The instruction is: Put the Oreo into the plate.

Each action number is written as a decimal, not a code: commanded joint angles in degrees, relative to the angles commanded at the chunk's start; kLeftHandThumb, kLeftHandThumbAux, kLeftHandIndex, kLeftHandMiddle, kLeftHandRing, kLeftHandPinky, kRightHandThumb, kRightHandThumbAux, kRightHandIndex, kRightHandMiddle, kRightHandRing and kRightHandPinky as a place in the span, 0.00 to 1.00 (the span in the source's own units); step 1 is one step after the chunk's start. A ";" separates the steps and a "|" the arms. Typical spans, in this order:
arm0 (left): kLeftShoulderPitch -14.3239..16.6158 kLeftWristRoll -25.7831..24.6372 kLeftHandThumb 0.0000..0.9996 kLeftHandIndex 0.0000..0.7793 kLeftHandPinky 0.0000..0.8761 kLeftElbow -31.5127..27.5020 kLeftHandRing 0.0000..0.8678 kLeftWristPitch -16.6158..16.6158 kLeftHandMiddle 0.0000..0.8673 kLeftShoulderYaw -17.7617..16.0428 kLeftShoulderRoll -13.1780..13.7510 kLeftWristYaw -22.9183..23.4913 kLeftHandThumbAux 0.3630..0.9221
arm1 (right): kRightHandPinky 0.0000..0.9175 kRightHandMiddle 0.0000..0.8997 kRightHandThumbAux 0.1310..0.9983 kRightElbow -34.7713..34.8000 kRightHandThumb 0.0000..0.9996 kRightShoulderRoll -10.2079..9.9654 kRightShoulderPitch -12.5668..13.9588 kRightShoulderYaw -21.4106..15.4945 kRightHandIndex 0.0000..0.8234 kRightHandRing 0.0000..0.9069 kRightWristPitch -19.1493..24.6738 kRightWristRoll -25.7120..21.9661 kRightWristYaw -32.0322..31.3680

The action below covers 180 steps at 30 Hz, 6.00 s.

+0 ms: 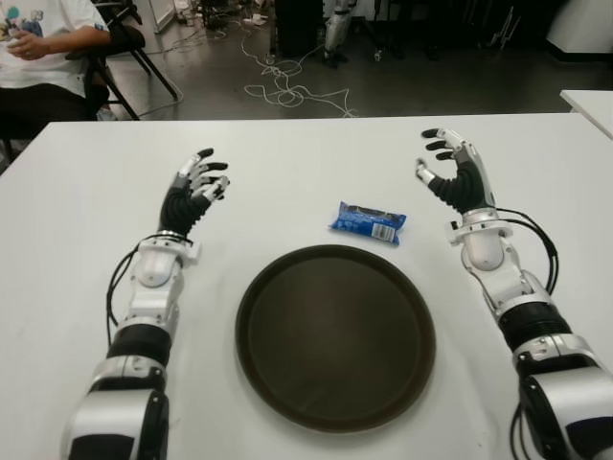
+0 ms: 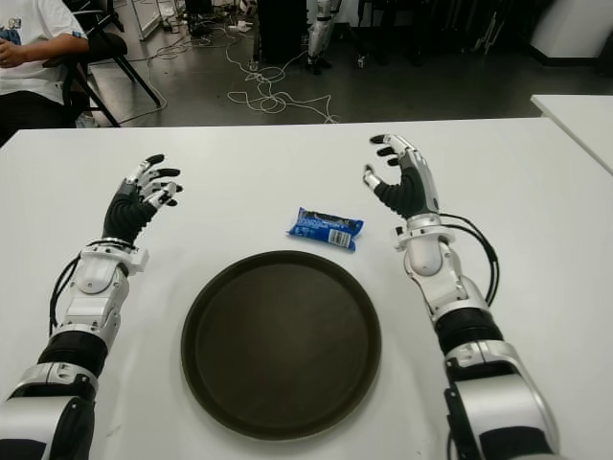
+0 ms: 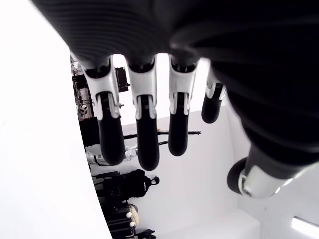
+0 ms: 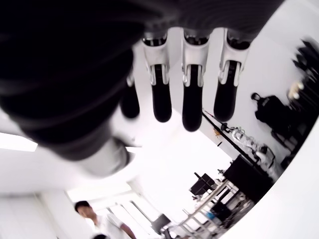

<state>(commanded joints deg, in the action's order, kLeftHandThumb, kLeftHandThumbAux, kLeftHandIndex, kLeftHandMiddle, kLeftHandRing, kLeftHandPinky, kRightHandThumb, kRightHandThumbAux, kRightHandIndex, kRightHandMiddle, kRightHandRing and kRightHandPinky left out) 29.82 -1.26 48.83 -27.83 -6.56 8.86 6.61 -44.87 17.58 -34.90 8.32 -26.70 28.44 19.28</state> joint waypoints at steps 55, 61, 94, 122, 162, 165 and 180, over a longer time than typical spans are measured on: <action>-0.27 0.47 0.25 0.19 0.45 0.11 0.37 -0.75 0.31 0.17 0.40 -0.23 0.45 | 0.08 0.05 0.38 -6.34 0.00 -1.46 -12.02 21.75 0.01 0.05 14.48 16.86 -5.55; -0.28 0.80 0.24 0.19 0.45 0.13 0.37 -0.80 0.32 0.27 0.53 -0.56 0.45 | 0.10 0.07 0.39 -7.58 0.00 -2.06 -12.29 22.41 0.00 0.07 14.72 17.24 -4.03; -0.43 0.06 0.26 0.19 0.45 -0.46 0.37 0.10 0.32 0.18 0.53 0.28 0.45 | 0.22 0.13 0.44 -15.44 0.00 -3.85 -14.57 24.60 0.06 0.15 14.75 16.64 0.40; -0.48 0.12 0.27 0.18 0.46 -0.31 0.37 -0.45 0.32 0.14 0.55 0.33 0.46 | 0.26 0.16 0.42 -20.19 0.00 -4.37 -16.11 24.53 0.09 0.19 15.22 15.68 0.77; -0.32 0.55 0.26 0.19 0.45 -0.46 0.37 -0.18 0.32 0.59 0.23 -0.54 0.44 | 0.34 0.27 0.48 -24.75 0.00 -6.43 -16.05 28.26 0.22 0.30 13.16 16.58 -2.26; -0.32 0.34 0.26 0.18 0.45 -0.36 0.37 -0.16 0.32 0.55 0.22 -0.29 0.45 | 0.30 0.24 0.49 -24.82 0.00 -6.62 -16.04 28.17 0.20 0.26 13.38 16.43 -2.78; -0.33 0.42 0.27 0.19 0.46 -0.31 0.37 -0.70 0.31 0.67 0.13 -0.32 0.44 | 0.28 0.22 0.50 -27.07 0.00 -7.77 -15.57 28.57 0.20 0.25 13.80 16.45 -3.75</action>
<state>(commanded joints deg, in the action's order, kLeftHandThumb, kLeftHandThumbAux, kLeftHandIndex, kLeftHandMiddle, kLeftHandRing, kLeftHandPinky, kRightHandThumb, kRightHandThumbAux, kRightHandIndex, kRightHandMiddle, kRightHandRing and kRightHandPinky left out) 29.49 -0.84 48.53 -28.52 -5.89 8.99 6.29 -71.93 9.81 -50.48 36.89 -12.90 44.89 15.53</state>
